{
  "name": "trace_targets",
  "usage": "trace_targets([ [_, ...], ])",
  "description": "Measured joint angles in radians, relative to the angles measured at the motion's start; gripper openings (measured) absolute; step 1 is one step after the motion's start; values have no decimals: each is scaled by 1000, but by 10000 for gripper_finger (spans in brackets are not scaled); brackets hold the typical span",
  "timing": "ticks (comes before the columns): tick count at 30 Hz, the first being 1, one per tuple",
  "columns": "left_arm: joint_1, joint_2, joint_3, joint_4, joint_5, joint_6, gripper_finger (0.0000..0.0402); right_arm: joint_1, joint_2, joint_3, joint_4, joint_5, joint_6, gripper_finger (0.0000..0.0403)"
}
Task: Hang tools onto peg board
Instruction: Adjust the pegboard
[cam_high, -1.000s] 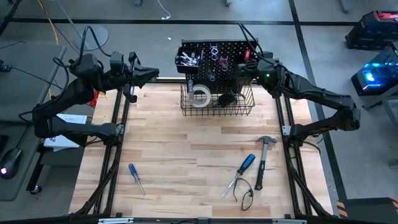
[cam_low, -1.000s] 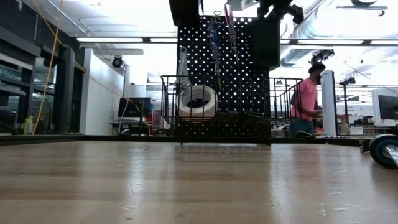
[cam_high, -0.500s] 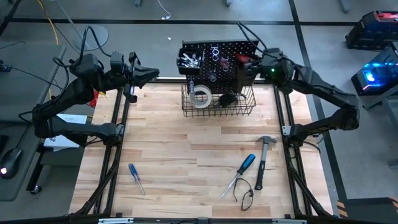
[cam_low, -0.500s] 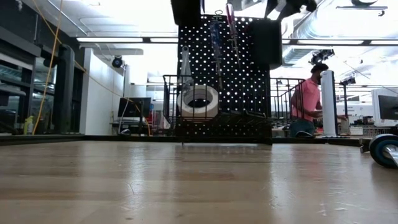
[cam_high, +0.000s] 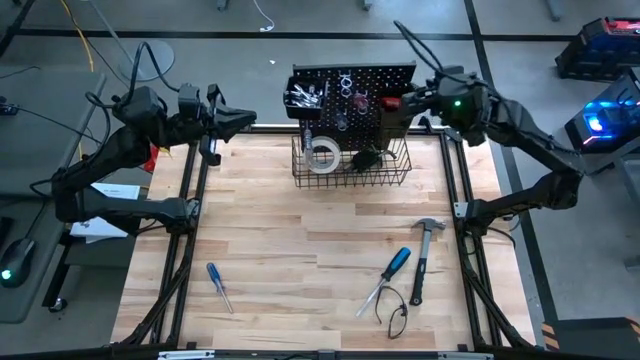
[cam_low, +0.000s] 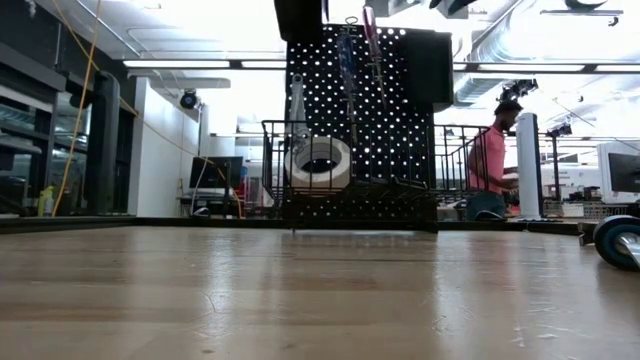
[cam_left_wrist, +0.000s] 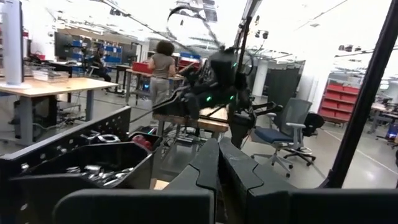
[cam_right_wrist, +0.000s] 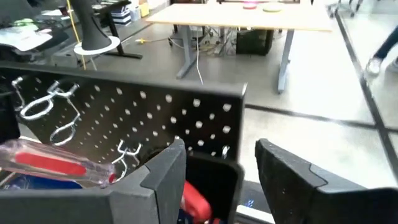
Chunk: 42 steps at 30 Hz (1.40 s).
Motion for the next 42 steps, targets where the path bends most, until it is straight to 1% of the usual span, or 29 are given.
trace_targets([
  [3,15,-9,0,-16,-6,7,0,0,0,61,-35,-1,-46,184],
  [4,20,-11,0,-22,-9,7,0,0,-1,82,-45,-13,-56,184],
  [5,25,-13,0,-23,-14,7,0,0,-1,102,-56,-49,-68,184],
  [7,33,-18,0,-31,-21,8,0,0,-2,132,-79,-168,-71,184],
  [9,40,-23,0,-31,-22,8,0,1,-2,147,-96,-318,-58,184],
  [11,44,-30,0,-32,-22,8,0,18,-2,137,-115,-478,-7,184],
  [13,48,-37,0,-32,-22,6,0,54,-2,110,-156,-598,68,184],
  [15,48,-41,0,-34,-23,-9,0,119,-2,59,-213,-655,153,184],
  [18,47,-51,0,-54,-23,-10,0,255,-1,-57,-280,-670,282,184],
  [20,47,-55,0,-65,-23,-19,0,360,0,-155,-266,-694,390,184],
  [22,48,-57,0,-78,-23,-37,0,462,0,-264,-210,-758,513,184],
  [24,48,-58,0,-89,-23,-52,0,559,0,-387,-154,-836,692,184],
  [26,48,-59,0,-87,-23,-72,0,653,0,-513,-110,-890,928,184],
  [30,48,-60,0,-87,-23,-89,0,809,1,-725,28,-886,1316,184],
  [33,48,-59,0,-93,-23,-89,0,858,1,-829,66,-848,1490,184],
  [35,48,-59,1,-114,-23,-89,0,867,0,-875,47,-803,1572,184],
  [38,48,-43,1,-217,-31,-88,0,862,-1,-918,6,-741,1662,184],
  [40,47,-27,1,-315,-66,-83,0,858,-1,-928,2,-703,1671,184],
  [42,48,-10,-18,-361,-82,-48,0,858,-2,-930,-8,-686,1656,184],
])
